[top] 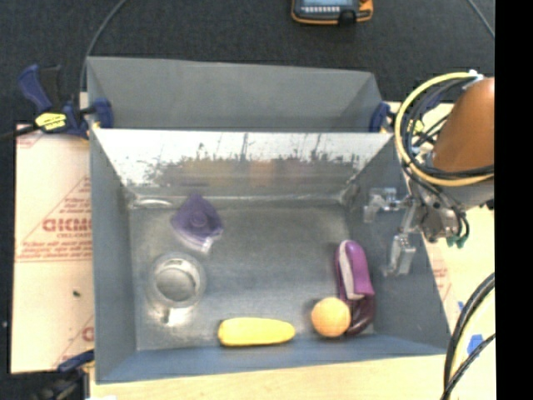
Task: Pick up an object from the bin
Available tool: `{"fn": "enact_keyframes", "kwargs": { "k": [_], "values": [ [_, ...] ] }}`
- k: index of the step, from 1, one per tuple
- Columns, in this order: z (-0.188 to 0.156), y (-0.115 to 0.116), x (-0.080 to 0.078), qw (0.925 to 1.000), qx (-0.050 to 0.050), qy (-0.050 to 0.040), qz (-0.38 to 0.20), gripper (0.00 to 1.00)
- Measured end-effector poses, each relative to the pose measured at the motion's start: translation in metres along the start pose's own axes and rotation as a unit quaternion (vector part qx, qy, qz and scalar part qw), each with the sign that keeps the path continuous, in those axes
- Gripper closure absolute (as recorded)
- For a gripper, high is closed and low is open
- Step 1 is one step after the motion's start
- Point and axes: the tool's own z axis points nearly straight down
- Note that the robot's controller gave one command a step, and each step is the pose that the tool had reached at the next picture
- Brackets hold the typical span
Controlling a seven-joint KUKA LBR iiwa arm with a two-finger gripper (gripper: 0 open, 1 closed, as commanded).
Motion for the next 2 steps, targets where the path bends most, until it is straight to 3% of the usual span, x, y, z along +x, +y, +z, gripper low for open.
{"fn": "enact_keyframes", "kwargs": {
  "k": [1, 2],
  "values": [
    [-0.005, 0.001, -0.002, 1.0, 0.001, -0.0041, -0.003, 0.0],
    [0.11, -0.006, 0.014, 0.9711, 0.003, -0.0057, -0.239, 0.0]
  ]
}}
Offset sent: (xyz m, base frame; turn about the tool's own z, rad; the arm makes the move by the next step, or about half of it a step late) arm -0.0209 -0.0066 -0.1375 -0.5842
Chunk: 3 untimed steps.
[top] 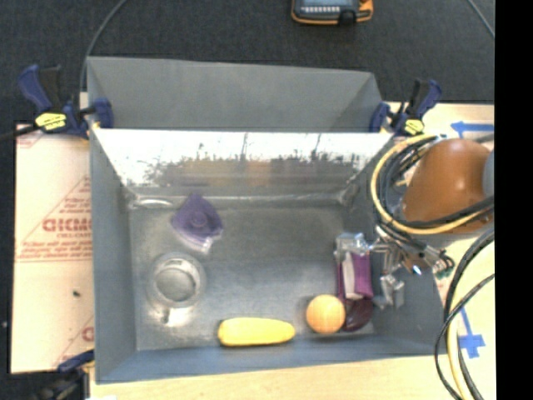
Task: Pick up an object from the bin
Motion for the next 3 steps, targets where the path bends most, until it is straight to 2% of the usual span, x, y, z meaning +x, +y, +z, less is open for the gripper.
{"fn": "enact_keyframes", "kwargs": {
  "k": [1, 2, 3],
  "values": [
    [-0.035, 0.011, 0.015, 0.9994, 0.0, -0.0001, -0.034, 0.0],
    [-0.002, 0.021, -0.038, 0.9761, -0.002, -0.0003, -0.217, 0.0],
    [0.025, 0.007, -0.033, 0.974, -0.002, -0.006, -0.227, 0.0]
  ]
}}
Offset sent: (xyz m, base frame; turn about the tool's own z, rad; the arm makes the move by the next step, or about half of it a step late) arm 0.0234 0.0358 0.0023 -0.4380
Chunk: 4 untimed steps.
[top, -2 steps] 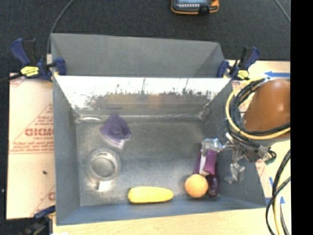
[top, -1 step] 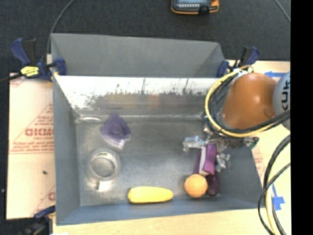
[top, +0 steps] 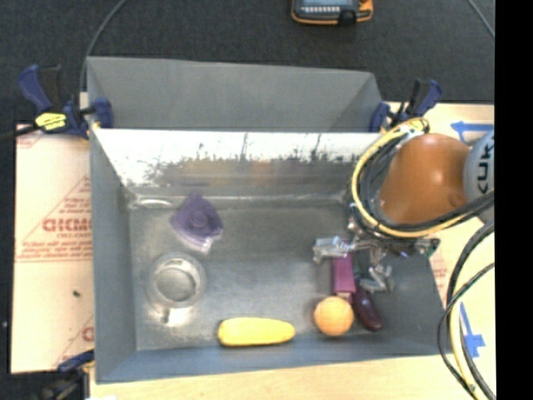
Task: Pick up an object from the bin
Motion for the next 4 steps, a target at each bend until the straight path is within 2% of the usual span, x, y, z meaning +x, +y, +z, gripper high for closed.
{"fn": "enact_keyframes", "kwargs": {
  "k": [1, 4],
  "values": [
    [-0.001, -0.01, -0.034, 0.9723, 0.004, 0.0048, -0.234, 1.0],
    [-0.015, -0.01, -0.034, 0.9729, 0.004, 0.0037, -0.231, 1.0]
  ]
}}
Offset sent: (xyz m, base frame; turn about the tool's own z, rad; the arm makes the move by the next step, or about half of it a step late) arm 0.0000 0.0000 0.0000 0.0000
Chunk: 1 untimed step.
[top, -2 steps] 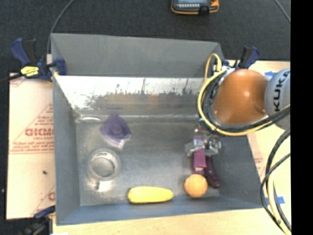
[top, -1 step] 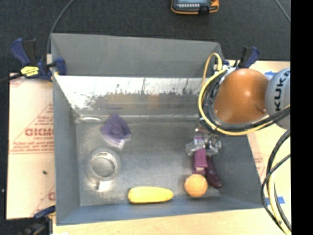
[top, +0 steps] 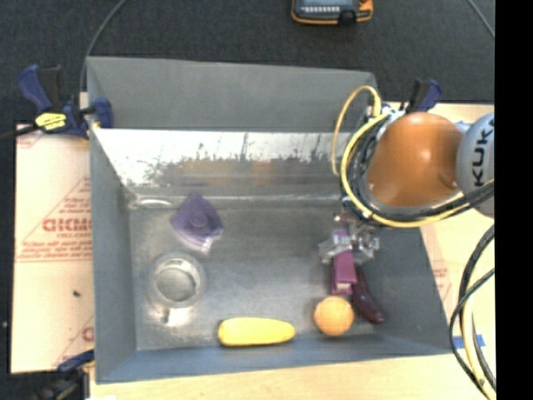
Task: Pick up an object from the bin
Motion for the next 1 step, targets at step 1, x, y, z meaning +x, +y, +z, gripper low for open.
{"fn": "enact_keyframes", "kwargs": {
  "k": [1],
  "values": [
    [-0.0254, -0.0004, -0.0002, 1.0, 0.0, -0.0007, 0.001, 1.0]
  ]
}}
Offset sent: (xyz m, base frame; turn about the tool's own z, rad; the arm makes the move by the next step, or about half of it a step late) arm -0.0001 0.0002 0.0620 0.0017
